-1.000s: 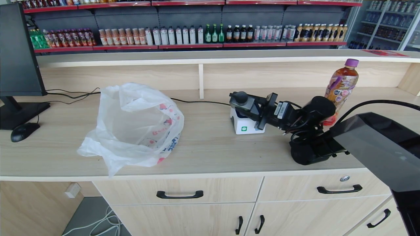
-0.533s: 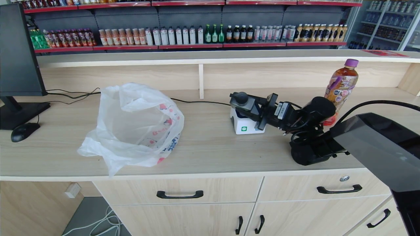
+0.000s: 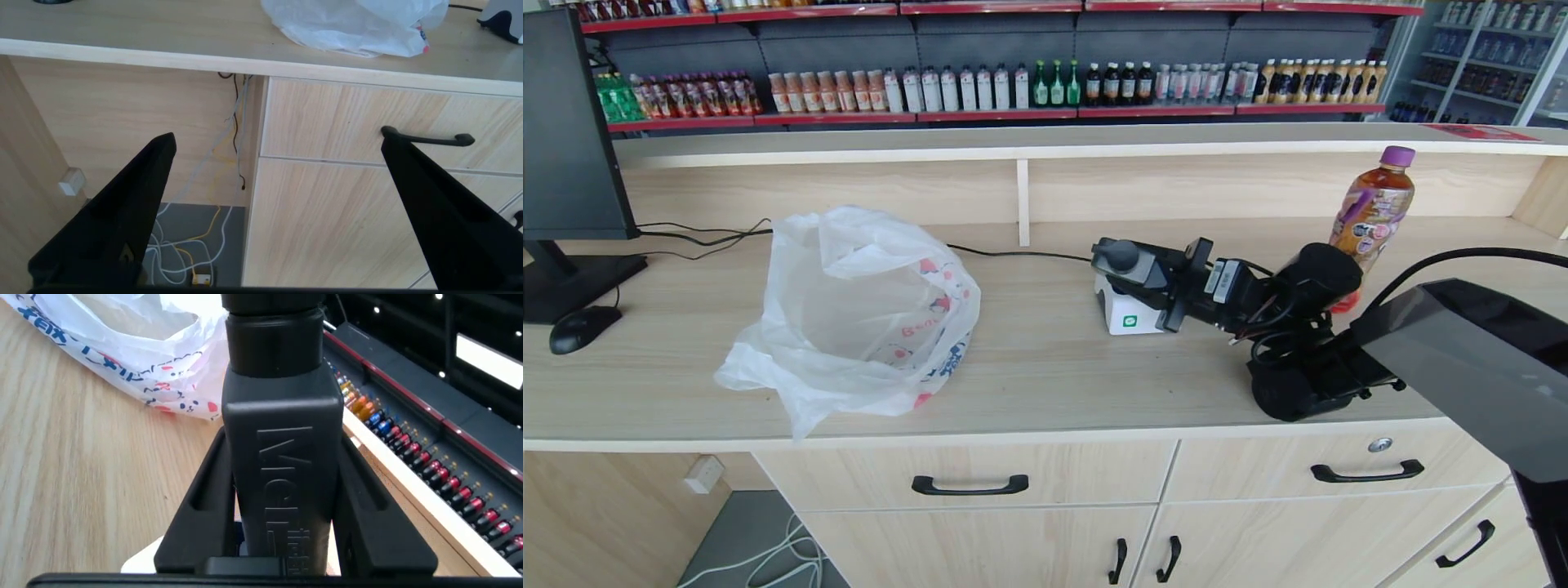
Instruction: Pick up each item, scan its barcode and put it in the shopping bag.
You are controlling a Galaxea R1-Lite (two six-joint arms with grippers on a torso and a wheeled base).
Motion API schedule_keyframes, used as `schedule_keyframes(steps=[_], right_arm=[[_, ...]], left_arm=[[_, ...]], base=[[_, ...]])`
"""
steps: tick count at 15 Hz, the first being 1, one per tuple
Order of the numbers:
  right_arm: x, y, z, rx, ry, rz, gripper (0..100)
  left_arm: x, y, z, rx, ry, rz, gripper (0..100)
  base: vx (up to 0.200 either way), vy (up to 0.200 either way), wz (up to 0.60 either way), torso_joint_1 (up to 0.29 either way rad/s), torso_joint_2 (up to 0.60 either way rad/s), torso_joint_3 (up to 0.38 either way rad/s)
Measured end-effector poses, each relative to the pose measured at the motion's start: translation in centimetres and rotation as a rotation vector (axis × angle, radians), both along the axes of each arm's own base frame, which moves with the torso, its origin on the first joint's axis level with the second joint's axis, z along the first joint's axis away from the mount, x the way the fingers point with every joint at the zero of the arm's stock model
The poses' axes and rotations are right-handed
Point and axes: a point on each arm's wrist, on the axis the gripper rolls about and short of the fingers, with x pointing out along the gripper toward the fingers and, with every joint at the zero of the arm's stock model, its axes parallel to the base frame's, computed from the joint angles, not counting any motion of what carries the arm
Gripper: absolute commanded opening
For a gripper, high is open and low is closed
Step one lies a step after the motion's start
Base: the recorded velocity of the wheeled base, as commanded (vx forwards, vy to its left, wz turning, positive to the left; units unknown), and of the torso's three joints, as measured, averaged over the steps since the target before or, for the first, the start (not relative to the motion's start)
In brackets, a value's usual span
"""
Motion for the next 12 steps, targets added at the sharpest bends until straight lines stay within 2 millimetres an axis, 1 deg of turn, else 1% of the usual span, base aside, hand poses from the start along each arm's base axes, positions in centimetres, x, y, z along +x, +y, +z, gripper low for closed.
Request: schedule_keyframes(steps=[2,5,7,10,12], right_arm=[[-1.0,0.9,0.7,-0.001,-0.002,0.025,0],[-2.9,1.3,2.3,0.001,-0.020,0.043,0],[-4.4,1.2,3.3,-0.002,-0.020,0.051,0],[-6.8,0.4,5.2,0.023,-0.001,0.035,0],[-8.6,0.4,6.8,0.137,0.076,-0.061,0]], left_arm=[[0.0,0.0,0.0,0.000,0.000,0.000,100],[0.0,0.0,0.0,-0.001,0.000,0.001,100],[0.0,0.0,0.0,0.000,0.001,0.000,100],[0.0,0.0,0.0,0.000,0.001,0.000,100],[0.0,0.0,0.0,-0.001,0.003,0.001,100]], base=[[0.000,0.000,0.00,0.000,0.00,0.000],[0.000,0.000,0.00,0.000,0.00,0.000],[0.000,0.000,0.00,0.000,0.00,0.000],[0.000,0.000,0.00,0.000,0.00,0.000],[0.000,0.000,0.00,0.000,0.00,0.000]])
